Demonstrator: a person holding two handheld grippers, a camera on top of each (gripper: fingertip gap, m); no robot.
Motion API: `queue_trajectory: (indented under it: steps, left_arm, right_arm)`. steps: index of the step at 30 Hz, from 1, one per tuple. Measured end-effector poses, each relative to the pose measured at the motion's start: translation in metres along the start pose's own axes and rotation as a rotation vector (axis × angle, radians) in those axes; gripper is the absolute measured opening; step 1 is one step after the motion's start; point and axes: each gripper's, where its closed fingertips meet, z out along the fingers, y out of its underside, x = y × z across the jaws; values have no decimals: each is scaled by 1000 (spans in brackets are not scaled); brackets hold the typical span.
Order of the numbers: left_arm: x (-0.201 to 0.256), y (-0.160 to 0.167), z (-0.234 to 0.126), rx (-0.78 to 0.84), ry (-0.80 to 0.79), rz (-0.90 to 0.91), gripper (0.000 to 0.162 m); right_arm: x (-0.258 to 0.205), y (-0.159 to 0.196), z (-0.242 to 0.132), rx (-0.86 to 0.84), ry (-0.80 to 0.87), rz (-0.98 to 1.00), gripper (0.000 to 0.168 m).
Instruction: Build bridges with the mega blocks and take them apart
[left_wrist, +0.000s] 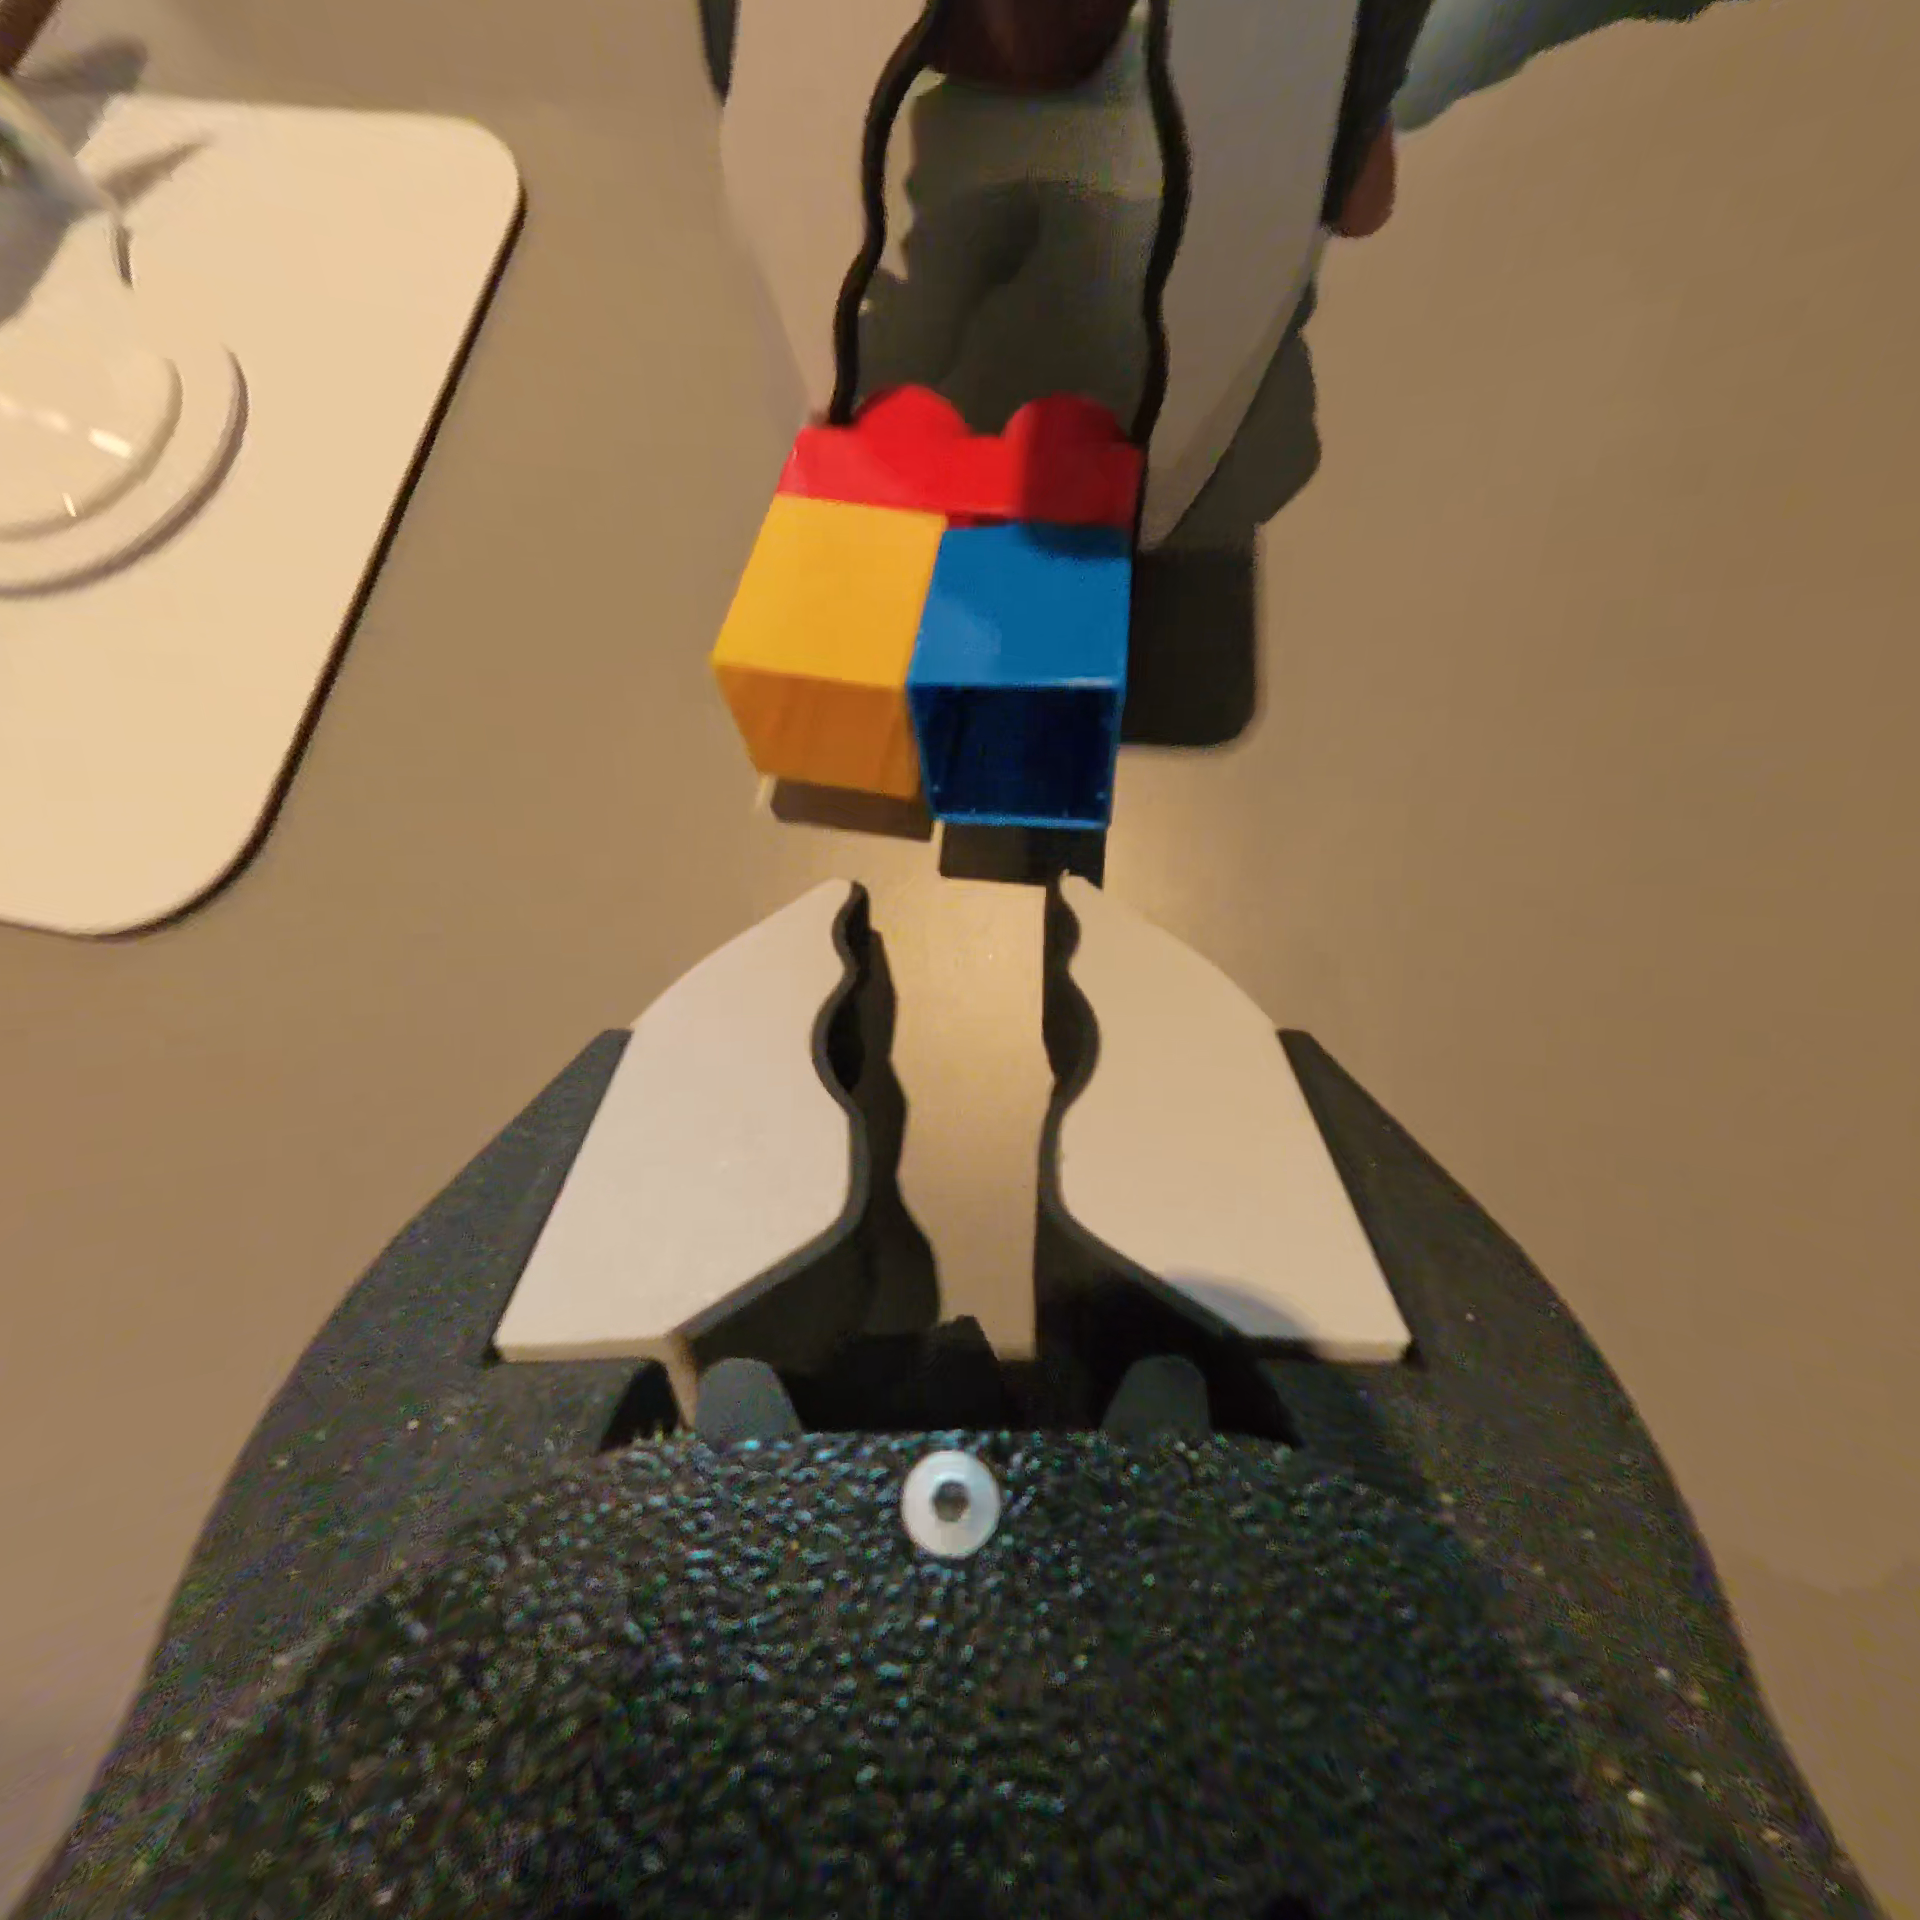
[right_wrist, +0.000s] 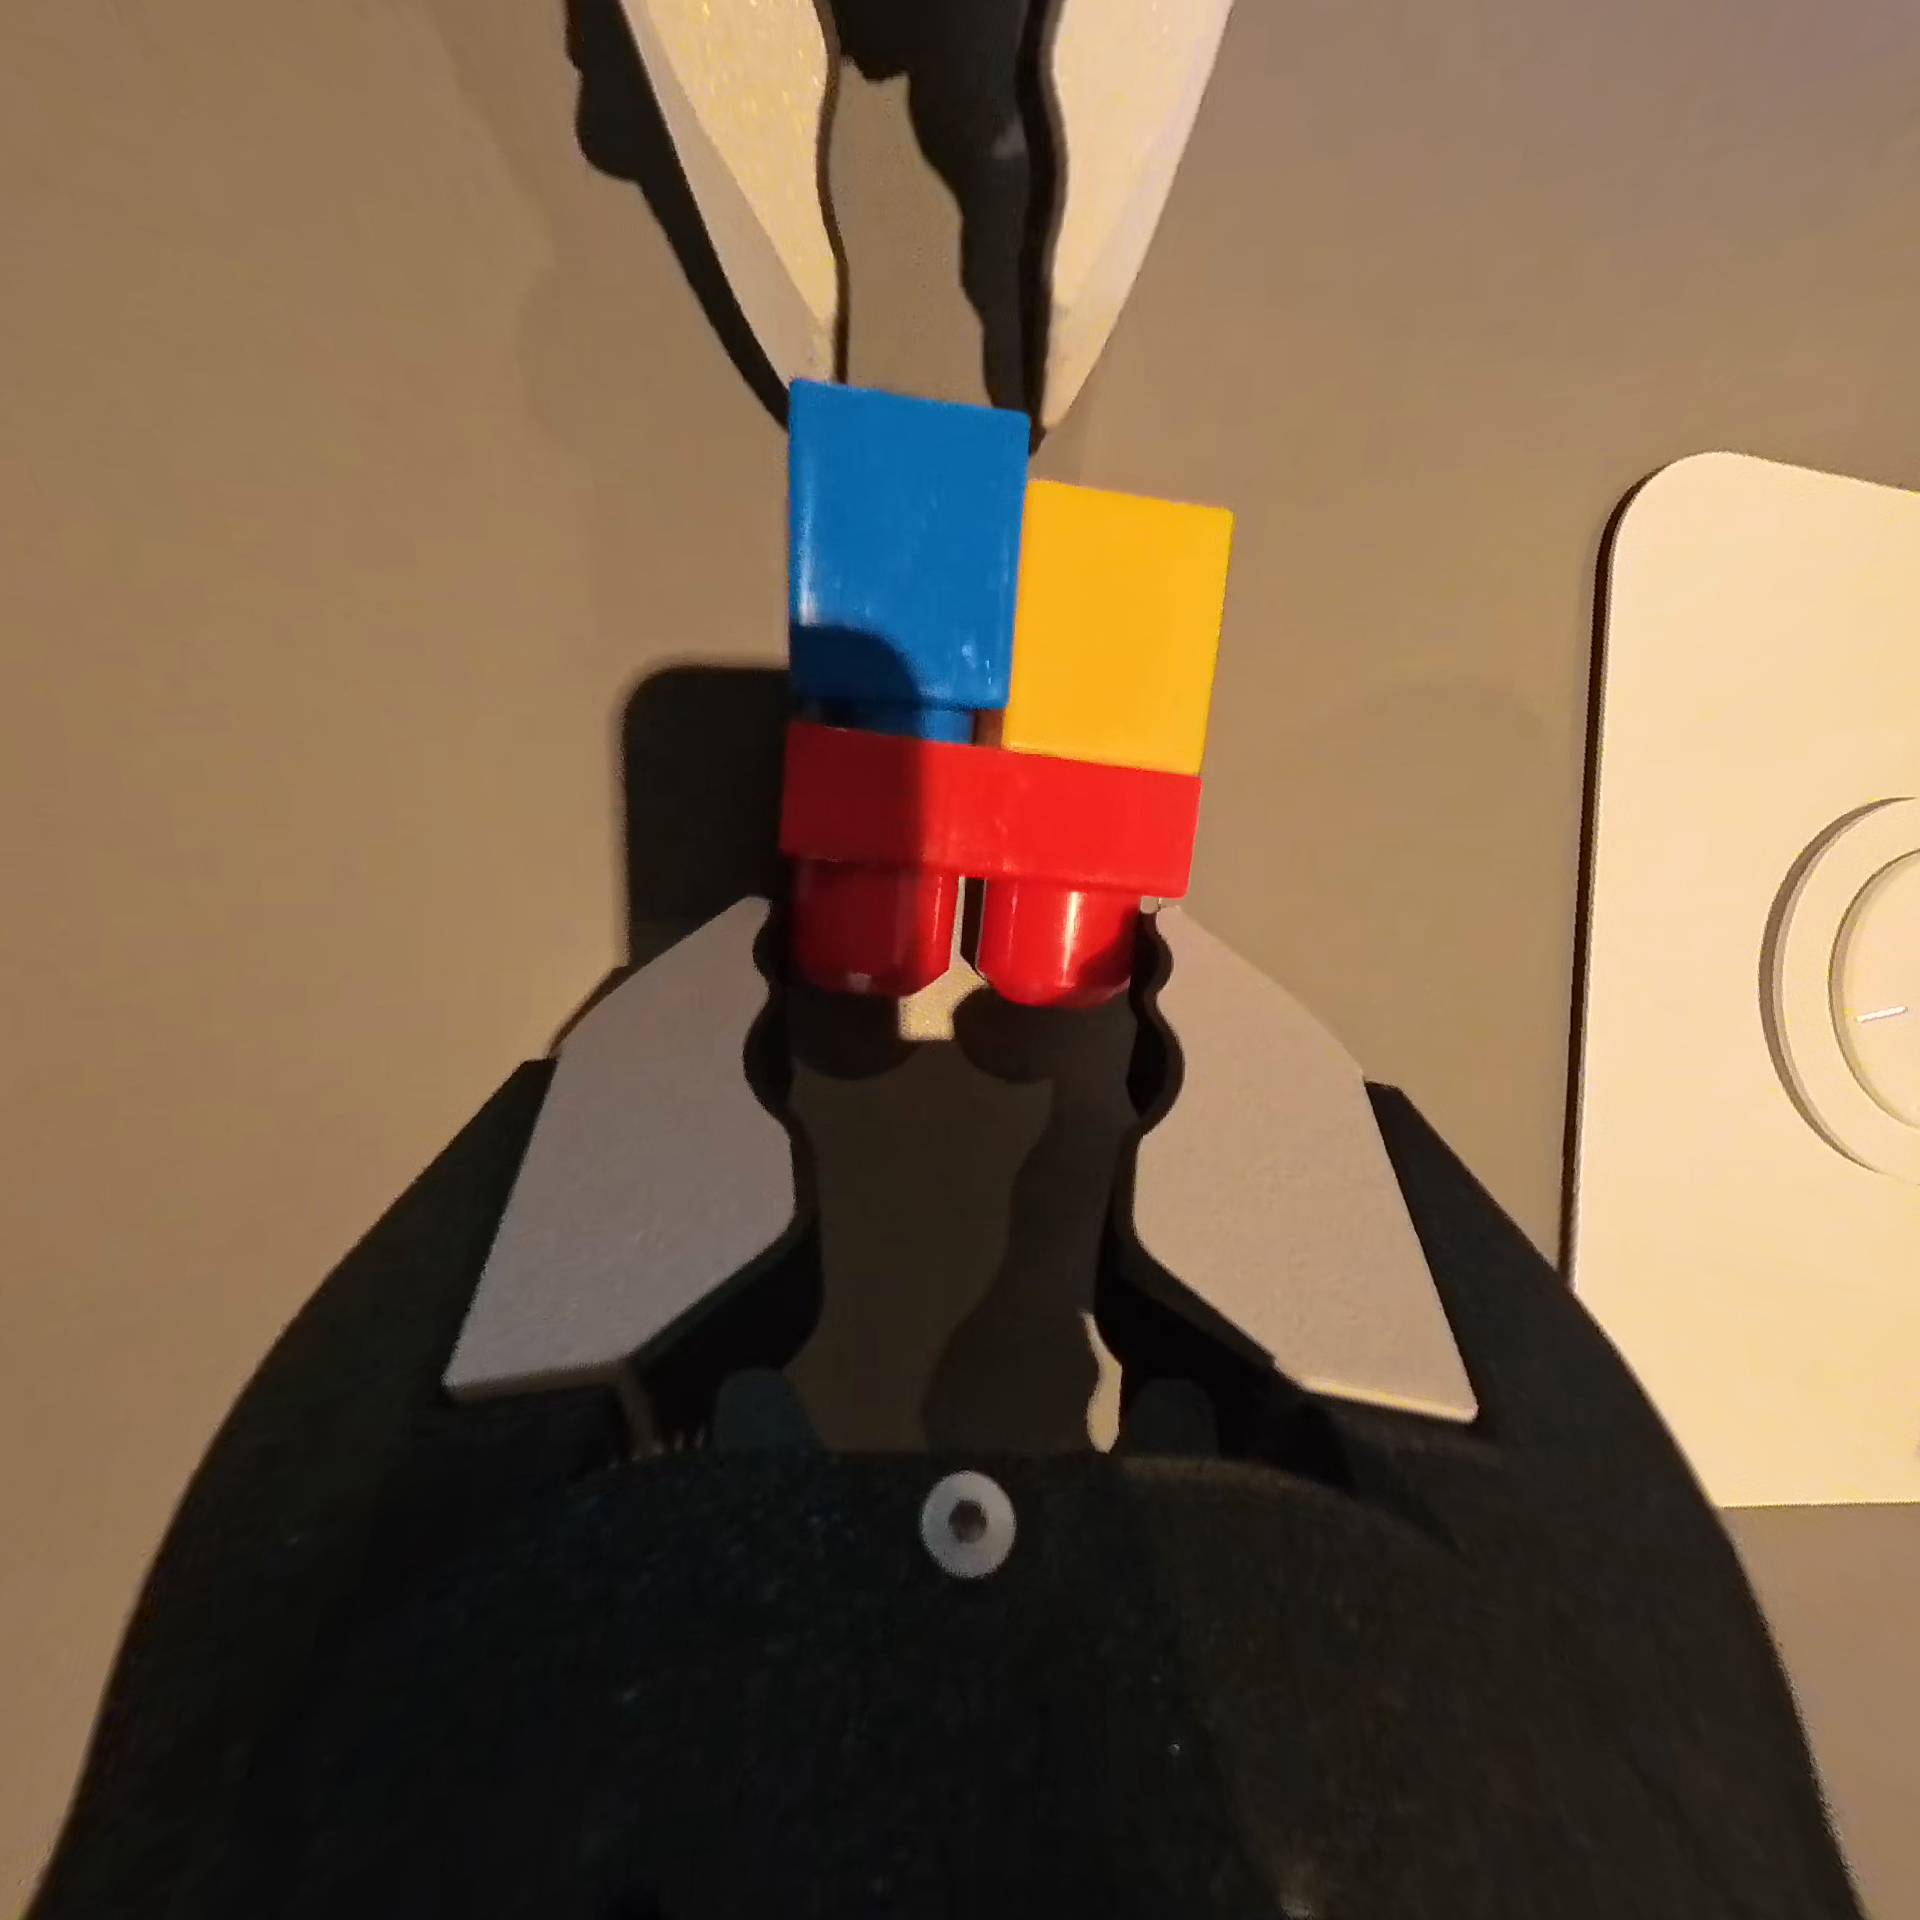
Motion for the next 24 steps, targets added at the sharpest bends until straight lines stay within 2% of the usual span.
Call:
queue_trajectory:
  steps: [5,10,12,14,15,21,24]
  left_arm:
    - [5,-5,-5,59,-20,-130,38]
    - [10,-28,-10,212,-51,-297,40]
    - [5,-36,-13,298,-27,-532,40]
    - [0,-39,-17,411,99,-865,39]
    - [0,-37,-17,433,137,-945,40]
    - [1,-30,-19,462,58,-1050,40]
    - [4,-33,-11,433,74,-1050,40]
  right_arm:
    - [0,0,0,-18,2,28,64]
    - [2,-3,2,15,1,82,64]
    - [3,-6,4,19,24,98,64]
    - [4,-8,6,14,57,104,64]
    - [4,-9,7,12,71,115,64]
    - [2,-15,9,33,144,178,64]
    - [1,-16,9,61,192,179,64]
